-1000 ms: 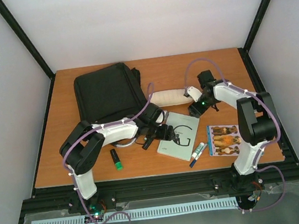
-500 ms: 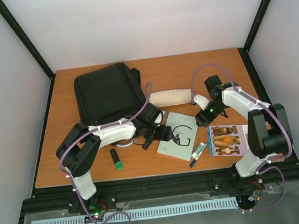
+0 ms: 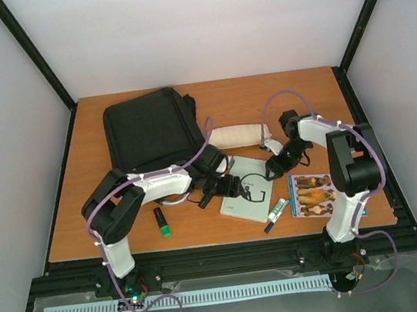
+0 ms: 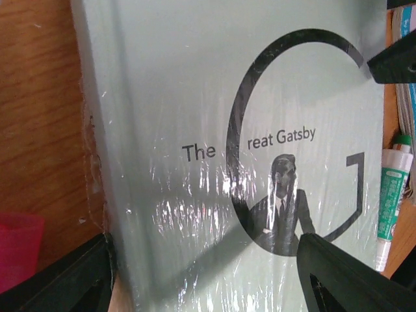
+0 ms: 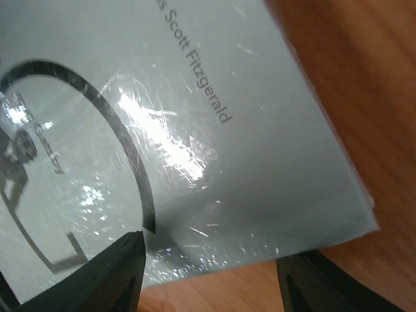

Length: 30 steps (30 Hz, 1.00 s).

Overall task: Pack the student bag
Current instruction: Adjust the book at the center of the board.

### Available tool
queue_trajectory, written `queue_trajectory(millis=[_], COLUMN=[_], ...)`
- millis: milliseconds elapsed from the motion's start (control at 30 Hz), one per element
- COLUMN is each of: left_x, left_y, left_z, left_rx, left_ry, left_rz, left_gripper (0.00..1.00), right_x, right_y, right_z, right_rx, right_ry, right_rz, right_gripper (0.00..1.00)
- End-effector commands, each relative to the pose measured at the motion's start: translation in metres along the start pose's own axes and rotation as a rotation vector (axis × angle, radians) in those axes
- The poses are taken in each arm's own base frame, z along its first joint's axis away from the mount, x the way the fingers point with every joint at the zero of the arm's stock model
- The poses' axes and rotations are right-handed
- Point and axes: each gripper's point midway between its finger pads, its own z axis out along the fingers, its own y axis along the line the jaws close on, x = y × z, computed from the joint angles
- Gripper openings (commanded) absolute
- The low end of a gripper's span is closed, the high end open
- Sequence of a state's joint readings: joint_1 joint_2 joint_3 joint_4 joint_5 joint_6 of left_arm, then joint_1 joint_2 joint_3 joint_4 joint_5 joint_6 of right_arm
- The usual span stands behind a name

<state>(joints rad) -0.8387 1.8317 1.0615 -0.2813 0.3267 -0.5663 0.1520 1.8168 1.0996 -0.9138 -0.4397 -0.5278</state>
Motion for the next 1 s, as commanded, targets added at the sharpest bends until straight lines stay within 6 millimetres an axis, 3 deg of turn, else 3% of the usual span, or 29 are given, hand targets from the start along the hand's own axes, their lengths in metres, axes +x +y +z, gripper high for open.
queue_trajectory(millis=[0,200,400,533,667,800,967], left_x=[-0.002,-0.017,-0.036,-0.038,-0.035,-0.025,-0.022], left_y=[-0.005,-0.010,-0.025,-0.032,-0.020,-0.003,0.002], left_z=[0.013,0.017,0.022,0.025,0.011,-0.007,-0.015], left_rx=[0.020,0.012,0.051,0.088,0.024,-0.045,-0.009], left_ry=[0.017,-0.009,-0.015,-0.012,-0.051,-0.103,-0.176], left_rz=[-0.012,-0.010,0.002,-0.017,-0.086,-0.174,-0.281], left_gripper=[0.78,0.78,0.75,0.75,0.76,0.79,0.79], right_x=[-0.031,-0.063,-0.077,-0.074,-0.064,-0.049,-0.039], right_y=[-0.001,-0.005,-0.006,-0.014,-0.020,-0.015,-0.006], right_z=[0.009,0.005,0.005,-0.004,-0.017,-0.019,-0.022], right_rx=[-0.072,-0.119,-0.151,-0.098,-0.099,-0.081,-0.084], right_ry=[-0.078,-0.136,-0.171,-0.177,-0.210,-0.202,-0.198], right_rz=[0.036,0.059,0.085,0.095,0.152,0.150,0.158], right_gripper=[0.56,0.54,0.55,0.57,0.60,0.61,0.60])
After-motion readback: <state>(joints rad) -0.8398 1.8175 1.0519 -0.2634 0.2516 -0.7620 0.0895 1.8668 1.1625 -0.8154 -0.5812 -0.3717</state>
